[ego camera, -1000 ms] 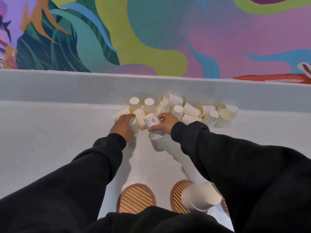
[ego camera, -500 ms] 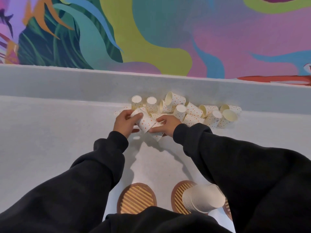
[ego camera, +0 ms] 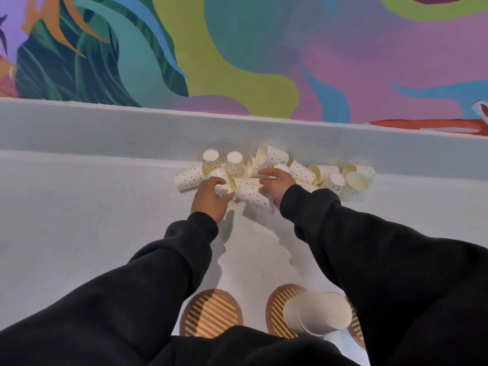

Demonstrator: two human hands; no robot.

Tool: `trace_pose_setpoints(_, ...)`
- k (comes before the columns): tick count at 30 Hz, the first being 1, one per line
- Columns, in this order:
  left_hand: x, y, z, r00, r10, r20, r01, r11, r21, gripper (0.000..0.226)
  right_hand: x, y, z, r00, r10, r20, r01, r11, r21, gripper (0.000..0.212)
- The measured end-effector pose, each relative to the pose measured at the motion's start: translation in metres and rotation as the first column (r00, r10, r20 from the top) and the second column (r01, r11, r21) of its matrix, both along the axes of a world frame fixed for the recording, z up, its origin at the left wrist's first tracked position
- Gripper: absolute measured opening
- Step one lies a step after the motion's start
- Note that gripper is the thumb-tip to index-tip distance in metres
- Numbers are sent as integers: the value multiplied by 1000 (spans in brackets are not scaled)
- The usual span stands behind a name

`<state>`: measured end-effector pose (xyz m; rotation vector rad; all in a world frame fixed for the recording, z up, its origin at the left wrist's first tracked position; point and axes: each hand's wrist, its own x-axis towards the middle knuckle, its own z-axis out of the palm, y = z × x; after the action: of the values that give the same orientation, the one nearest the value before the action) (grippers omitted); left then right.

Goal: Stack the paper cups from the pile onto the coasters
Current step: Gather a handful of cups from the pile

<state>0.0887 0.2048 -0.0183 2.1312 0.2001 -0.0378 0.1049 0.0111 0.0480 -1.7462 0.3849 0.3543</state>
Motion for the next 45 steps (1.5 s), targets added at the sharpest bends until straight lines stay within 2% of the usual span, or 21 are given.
trace_pose_setpoints(3,17,-1,-13,960,-266,85,193,853,486,53,0,-9,1,1000,-2,-24,0,997,-71,55)
trace_pose_setpoints(6,33,-18,-10,891,-453,32,277,597,753,70,-2,-16,-4,998,-19,-65,12,995,-102,57)
trace_pose_setpoints(9,50,-35,-7,835,-546,-68,359,446,820,75,-6,-23,-6,996,-49,-70,40,992,-124,55)
trace_pose_setpoints(14,57,-47,-21,778,-603,-177,421,290,859,58,-11,-38,-4,988,-129,-81,119,986,-117,55)
trace_pose_setpoints(16,55,-50,-28,761,-641,-104,381,311,871,55,-15,-46,-5,981,-177,-74,168,980,-110,54)
trace_pose_setpoints(17,53,-53,-27,782,-623,-20,338,396,854,55,-16,-50,-6,978,-198,-69,190,976,-107,54)
trace_pose_setpoints(19,49,-57,-16,890,-425,166,226,727,648,54,-19,-55,-9,969,-238,-67,231,967,-104,53)
trace_pose_setpoints(20,46,-59,-7,944,-263,197,161,892,422,55,-20,-56,-10,962,-265,-72,259,962,-88,52)
trace_pose_setpoints(21,43,-61,3,983,-107,148,92,990,109,60,-21,-55,-10,954,-290,-78,285,956,-65,51)
trace_pose_setpoints(22,39,-62,12,999,-2,53,14,973,-231,65,-21,-54,-10,949,-303,-83,301,953,-38,51)
trace_pose_setpoints(23,33,-62,20,997,57,-42,-70,871,-486,66,-20,-50,-9,948,-306,-87,306,952,-12,52)
trace_pose_setpoints(24,27,-63,26,990,84,-114,-136,774,-619,66,-19,-46,-8,947,-309,-85,311,950,12,53)
trace_pose_setpoints(29,-7,-67,18,944,88,-317,-317,510,-800,70,-22,-26,1,926,-374,-40,376,920,105,48)
trace_pose_setpoints(32,-18,-66,12,935,34,-354,-342,360,-868,56,-23,-17,0,922,-384,-57,388,907,166,41)
trace_pose_setpoints(35,-30,-72,20,926,-114,-361,-293,391,-873,38,-20,-2,0,922,-367,-121,386,888,249,18)
trace_pose_setpoints(38,-30,-75,25,927,-178,-331,-172,581,-795,37,-17,2,1,948,-317,-20,315,932,179,23)
trace_pose_setpoints(41,-15,-57,22,937,-272,-218,74,766,-638,61,-17,-6,12,939,-344,25,334,924,188,34)
trace_pose_setpoints(42,-7,-46,19,939,-298,-173,178,850,-495,73,-16,-10,14,935,-352,46,339,923,179,35)
trace_pose_setpoints(43,3,-35,14,937,-323,-131,285,925,-250,81,-15,-15,18,932,-358,57,345,924,166,35)
trace_pose_setpoints(44,12,-23,7,929,-359,-90,367,925,99,85,-14,-19,19,930,-363,61,351,924,155,33)
trace_pose_setpoints(45,20,-13,2,912,-406,-61,389,806,446,83,-15,-22,21,929,-366,61,354,923,148,31)
